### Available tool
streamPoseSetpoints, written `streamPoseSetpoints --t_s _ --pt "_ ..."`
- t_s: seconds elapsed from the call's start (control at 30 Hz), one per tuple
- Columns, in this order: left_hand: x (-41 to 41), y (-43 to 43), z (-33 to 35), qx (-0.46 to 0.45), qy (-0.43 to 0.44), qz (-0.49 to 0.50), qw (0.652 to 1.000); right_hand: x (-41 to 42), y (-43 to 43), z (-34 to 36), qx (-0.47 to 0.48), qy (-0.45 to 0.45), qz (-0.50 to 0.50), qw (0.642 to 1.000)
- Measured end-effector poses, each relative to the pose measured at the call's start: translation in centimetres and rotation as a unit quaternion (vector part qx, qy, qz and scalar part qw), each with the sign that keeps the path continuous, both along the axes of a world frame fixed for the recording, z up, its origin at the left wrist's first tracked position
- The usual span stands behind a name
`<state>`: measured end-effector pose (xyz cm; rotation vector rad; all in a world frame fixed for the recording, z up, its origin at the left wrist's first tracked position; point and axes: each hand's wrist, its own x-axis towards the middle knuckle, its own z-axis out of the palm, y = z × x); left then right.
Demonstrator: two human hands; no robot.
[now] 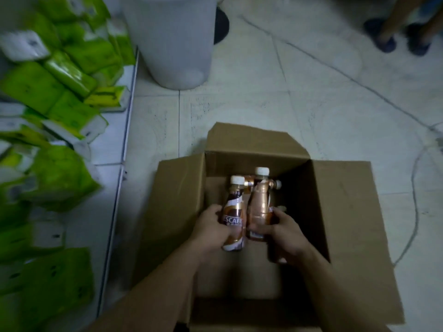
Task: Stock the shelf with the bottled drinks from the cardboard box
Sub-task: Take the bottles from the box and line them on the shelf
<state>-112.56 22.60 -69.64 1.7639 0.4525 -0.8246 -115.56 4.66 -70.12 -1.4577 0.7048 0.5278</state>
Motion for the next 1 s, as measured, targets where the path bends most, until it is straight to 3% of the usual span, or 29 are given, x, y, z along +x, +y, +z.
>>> streamPoseSetpoints --t_s 0.2,0.37,0.53,0.73,1.0 --pt "4.3 1.5 13.1 -0.051 -0.213 0.032 0.975 4.7 0.3 13.0 -0.044 -0.210 0.035 0.976" --pt "3.7 3.6 25.1 -0.048 -0.347 0.111 0.930 6.3 3.0 24.3 -0.059 -0.358 0.066 0.930" --pt "-0.6 7.2 35.9 -0.028 -0.460 0.150 0.875 4.4 6.9 34.8 -0.041 -0.447 0.114 0.887" --pt "-8.7 11.8 47.5 0.029 -0.553 0.192 0.810 -0.2 12.2 45.8 0.005 -0.516 0.175 0.838" --pt "-18.7 19.9 56.2 0.095 -0.581 0.225 0.776 -6.2 21.4 54.8 0.010 -0.592 0.229 0.773"
